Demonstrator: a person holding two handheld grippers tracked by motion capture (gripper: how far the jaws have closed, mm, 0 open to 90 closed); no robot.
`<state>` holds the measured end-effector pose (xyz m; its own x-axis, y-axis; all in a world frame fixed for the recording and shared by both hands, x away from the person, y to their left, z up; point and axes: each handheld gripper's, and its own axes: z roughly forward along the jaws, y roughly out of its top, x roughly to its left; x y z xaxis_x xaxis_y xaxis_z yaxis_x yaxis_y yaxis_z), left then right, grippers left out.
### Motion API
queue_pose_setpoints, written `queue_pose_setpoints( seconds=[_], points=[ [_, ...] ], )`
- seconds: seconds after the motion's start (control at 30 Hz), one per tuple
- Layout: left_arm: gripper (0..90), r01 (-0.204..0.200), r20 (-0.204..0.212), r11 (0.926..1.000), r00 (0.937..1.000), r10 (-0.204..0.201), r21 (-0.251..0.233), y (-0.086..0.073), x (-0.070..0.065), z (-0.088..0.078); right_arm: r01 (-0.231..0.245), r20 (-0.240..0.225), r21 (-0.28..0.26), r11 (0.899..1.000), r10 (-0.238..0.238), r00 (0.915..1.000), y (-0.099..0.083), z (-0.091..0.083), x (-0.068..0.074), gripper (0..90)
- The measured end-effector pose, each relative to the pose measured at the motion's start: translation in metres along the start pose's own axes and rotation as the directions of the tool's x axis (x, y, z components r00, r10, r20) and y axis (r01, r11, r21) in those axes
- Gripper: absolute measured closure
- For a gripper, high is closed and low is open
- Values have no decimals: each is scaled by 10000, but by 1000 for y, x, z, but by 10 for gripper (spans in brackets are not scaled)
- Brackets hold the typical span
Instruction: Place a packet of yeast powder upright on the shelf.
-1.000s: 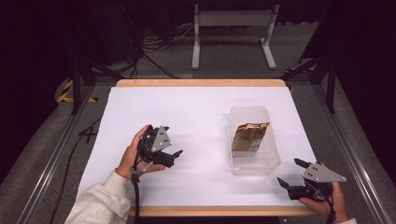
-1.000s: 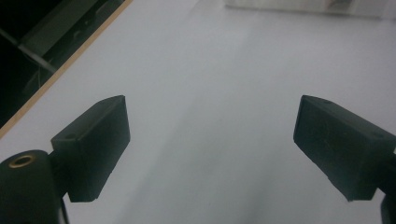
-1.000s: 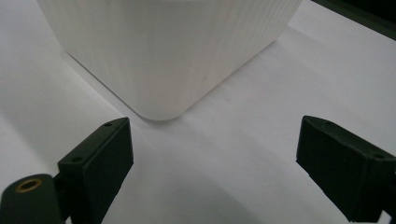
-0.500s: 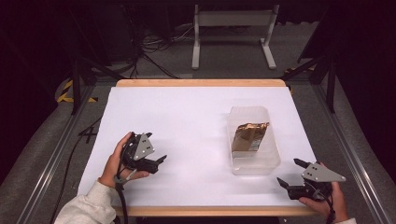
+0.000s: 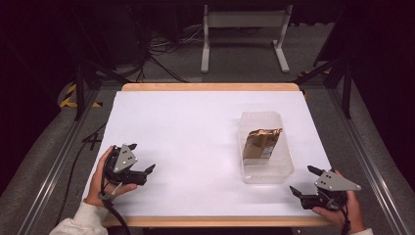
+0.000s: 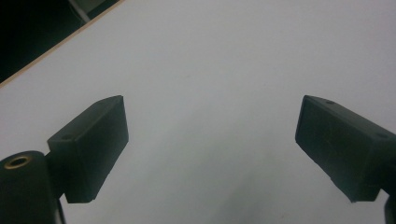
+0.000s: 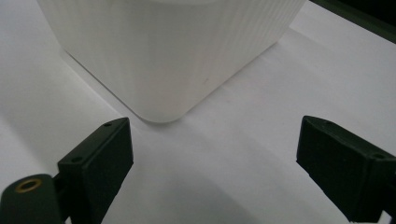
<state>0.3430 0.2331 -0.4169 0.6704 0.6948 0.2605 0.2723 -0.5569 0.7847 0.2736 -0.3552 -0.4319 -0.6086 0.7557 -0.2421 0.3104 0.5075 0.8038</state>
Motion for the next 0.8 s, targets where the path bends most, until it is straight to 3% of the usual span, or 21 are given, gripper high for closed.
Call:
queue_pose_setpoints(
  seconds=[0.07,0.17,0.3,0.43,0.5,0.63,0.77,0.8],
  points=[
    [102,230,-76,9997,9997,-231,-102,-6,3,-4,-11,2,21,10000,11,10000,0,0,0,114],
    [97,918,-262,9952,9953,-927,-331,-17,8,-14,46,30,29,10000,-46,10000,0,0,1,114],
    [92,1350,-376,9893,9898,-1372,-558,-31,12,-25,74,71,4,10000,-74,9999,1,0,1,114],
    [90,2031,-332,9726,9776,-2080,-1132,-47,14,-36,122,93,-14,9999,-122,9999,2,-1,1,113],
    [91,2207,-518,9688,9724,-2275,-1131,-55,16,-40,121,95,-3,9999,-121,9999,2,0,1,114],
    [91,2613,-494,9539,9613,-2709,-1475,-68,19,-44,121,104,-23,9999,-120,9999,3,0,0,114],
    [91,2716,-509,9499,9580,-2822,-1545,-78,22,-44,106,99,-44,9999,-106,9999,2,0,0,114],
    [95,2632,-573,9530,9600,-2742,-1503,-79,22,-44,112,114,-41,9999,-112,9999,2,-1,-1,114]
  ],
)
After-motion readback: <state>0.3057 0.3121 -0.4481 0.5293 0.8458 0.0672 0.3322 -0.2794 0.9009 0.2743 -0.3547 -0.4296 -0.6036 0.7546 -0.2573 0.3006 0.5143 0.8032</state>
